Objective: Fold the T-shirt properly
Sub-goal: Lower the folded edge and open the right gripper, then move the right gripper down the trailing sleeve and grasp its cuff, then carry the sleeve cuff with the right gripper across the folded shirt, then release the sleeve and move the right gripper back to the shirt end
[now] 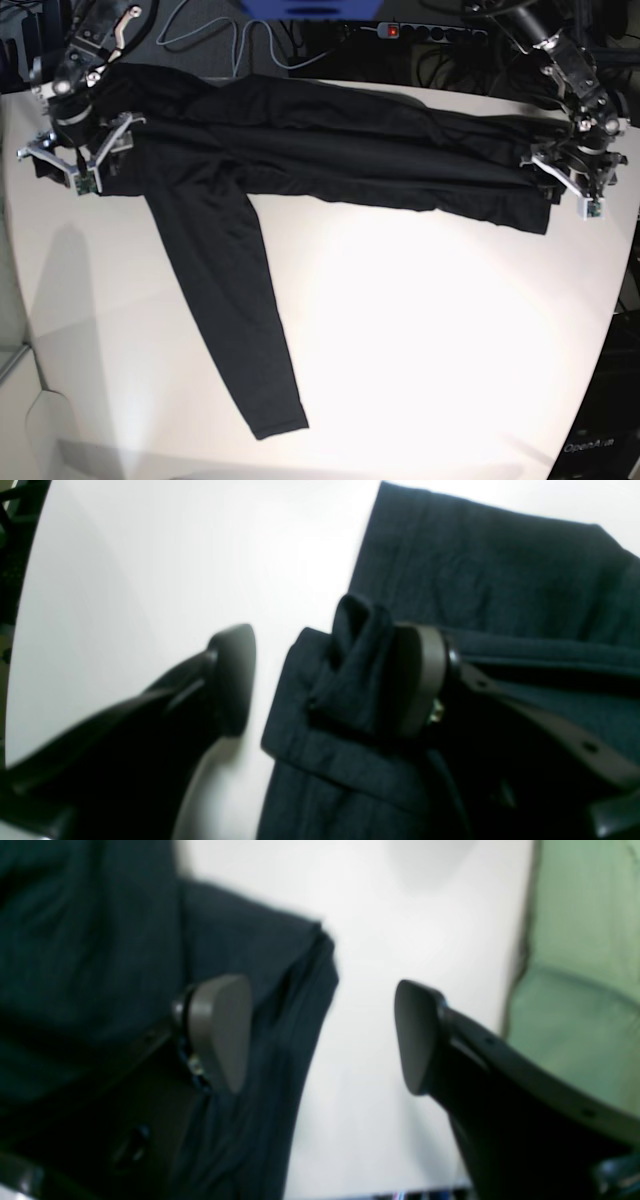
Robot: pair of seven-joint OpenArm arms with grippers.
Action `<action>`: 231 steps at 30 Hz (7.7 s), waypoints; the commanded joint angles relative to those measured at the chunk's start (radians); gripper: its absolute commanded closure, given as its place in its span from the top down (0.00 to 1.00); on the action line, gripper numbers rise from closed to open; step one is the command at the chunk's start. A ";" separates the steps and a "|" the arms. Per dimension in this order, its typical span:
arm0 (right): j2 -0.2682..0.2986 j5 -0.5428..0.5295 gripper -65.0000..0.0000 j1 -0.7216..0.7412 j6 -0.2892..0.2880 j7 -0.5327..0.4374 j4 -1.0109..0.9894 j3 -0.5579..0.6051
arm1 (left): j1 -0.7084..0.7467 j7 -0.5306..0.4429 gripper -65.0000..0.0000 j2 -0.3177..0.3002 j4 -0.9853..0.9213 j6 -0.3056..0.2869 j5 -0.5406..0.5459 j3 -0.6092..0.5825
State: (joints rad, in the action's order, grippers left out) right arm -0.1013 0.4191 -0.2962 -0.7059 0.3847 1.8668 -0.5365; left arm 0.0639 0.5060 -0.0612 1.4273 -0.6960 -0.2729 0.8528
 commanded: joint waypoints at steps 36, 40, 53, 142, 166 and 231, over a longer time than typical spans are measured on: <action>0.001 0.059 0.69 0.837 0.008 0.279 -0.772 0.269 | 0.000 0.009 0.60 0.013 0.013 -0.002 -0.012 0.003; 0.018 -0.009 0.69 0.865 0.008 0.244 -0.843 0.270 | 0.001 0.009 0.60 0.013 0.013 -0.002 -0.012 0.003; 0.097 -0.016 0.69 0.877 0.008 0.072 -1.022 0.270 | 0.011 0.009 0.60 0.013 0.013 -0.002 -0.012 0.049; -0.056 -0.016 0.01 0.234 0.008 0.454 0.052 0.833 | 0.009 0.004 0.60 0.011 0.003 -0.002 -0.013 0.041; -0.056 -0.326 0.02 0.173 0.008 0.452 0.050 1.094 | 0.007 0.007 0.60 0.013 0.002 -0.002 -0.013 0.001; 0.005 -0.322 0.47 0.314 0.008 0.319 -0.302 1.461 | -0.008 0.009 0.60 0.028 0.002 -0.002 -0.070 -0.050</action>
State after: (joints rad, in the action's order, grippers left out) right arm -0.0776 0.1131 0.0036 -0.7029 0.7242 1.5490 0.9226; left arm 0.0525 0.4816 -0.0307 1.4227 -0.6949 -0.3145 0.8024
